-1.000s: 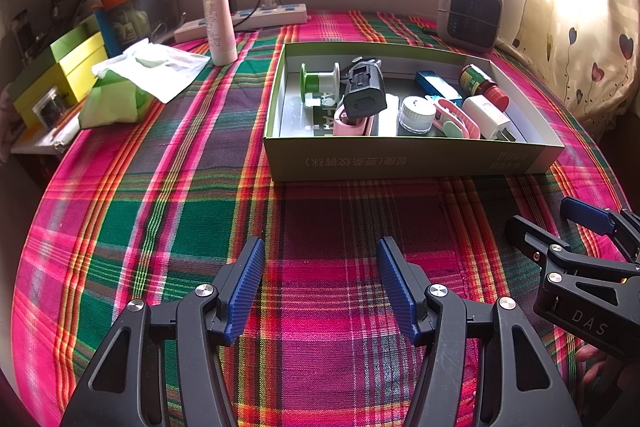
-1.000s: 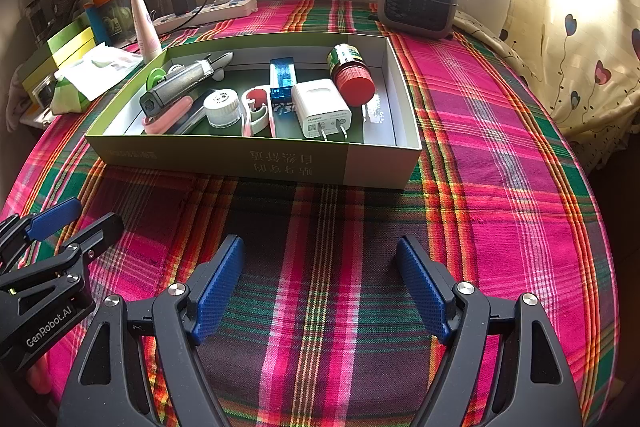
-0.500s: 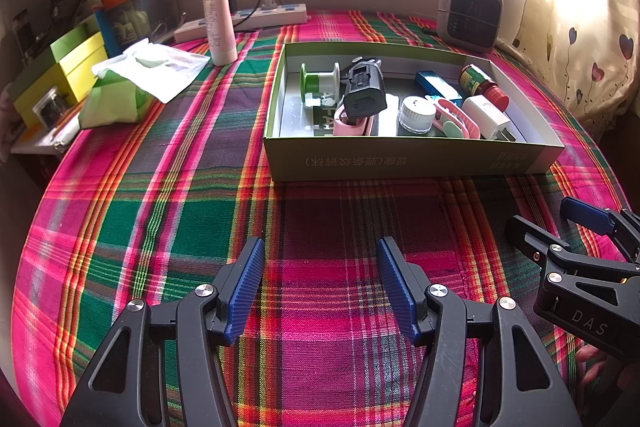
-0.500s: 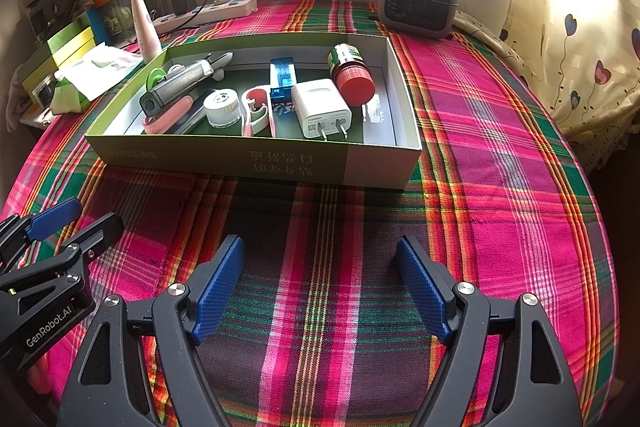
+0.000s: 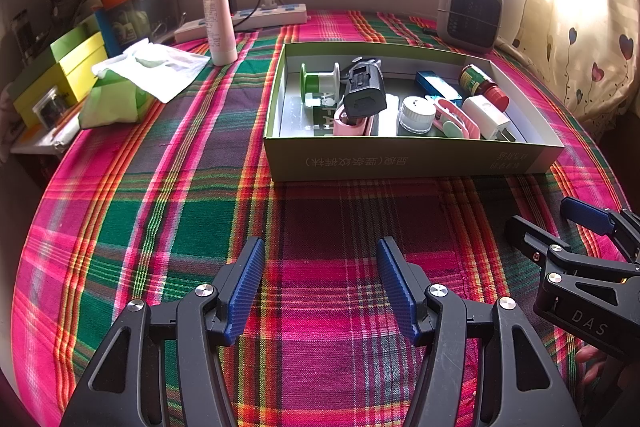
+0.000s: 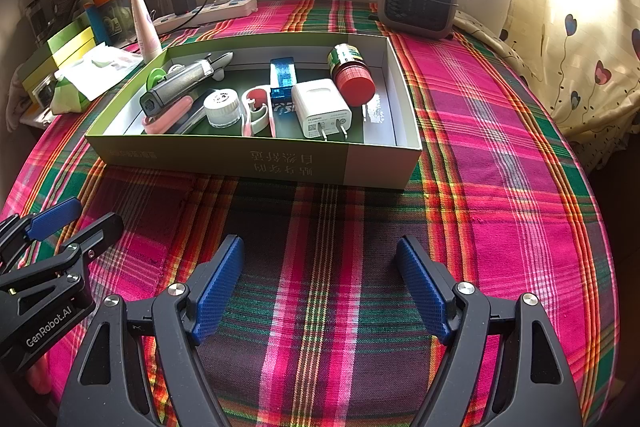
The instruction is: Organize rigid objects
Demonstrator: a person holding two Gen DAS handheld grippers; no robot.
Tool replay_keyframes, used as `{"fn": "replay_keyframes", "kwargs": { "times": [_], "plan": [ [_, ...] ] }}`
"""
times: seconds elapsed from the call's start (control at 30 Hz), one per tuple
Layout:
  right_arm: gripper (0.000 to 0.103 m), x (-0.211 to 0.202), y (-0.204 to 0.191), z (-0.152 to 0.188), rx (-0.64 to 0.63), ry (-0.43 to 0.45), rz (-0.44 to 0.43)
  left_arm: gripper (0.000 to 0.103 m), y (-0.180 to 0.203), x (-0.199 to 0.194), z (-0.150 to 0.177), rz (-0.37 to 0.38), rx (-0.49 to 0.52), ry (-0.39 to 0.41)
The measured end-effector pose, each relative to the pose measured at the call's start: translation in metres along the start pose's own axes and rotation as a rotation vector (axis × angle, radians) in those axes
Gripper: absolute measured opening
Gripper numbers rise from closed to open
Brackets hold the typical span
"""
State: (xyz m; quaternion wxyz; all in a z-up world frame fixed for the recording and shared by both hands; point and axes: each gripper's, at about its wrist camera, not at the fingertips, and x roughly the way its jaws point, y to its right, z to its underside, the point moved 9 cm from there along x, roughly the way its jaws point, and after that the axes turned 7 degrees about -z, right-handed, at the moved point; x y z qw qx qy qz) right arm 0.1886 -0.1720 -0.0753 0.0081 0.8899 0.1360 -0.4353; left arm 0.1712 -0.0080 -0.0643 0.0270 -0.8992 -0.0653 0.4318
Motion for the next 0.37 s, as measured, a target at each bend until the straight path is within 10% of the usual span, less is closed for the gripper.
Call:
{"fn": "replay_keyframes", "kwargs": {
  "times": [0.37],
  "plan": [
    [0.079, -0.0001, 0.0003, 0.0001, 0.0, 0.0, -0.001, 0.058, -0.0002, 0.0, -0.0001, 0.0, 0.0, 0.0]
  ]
}}
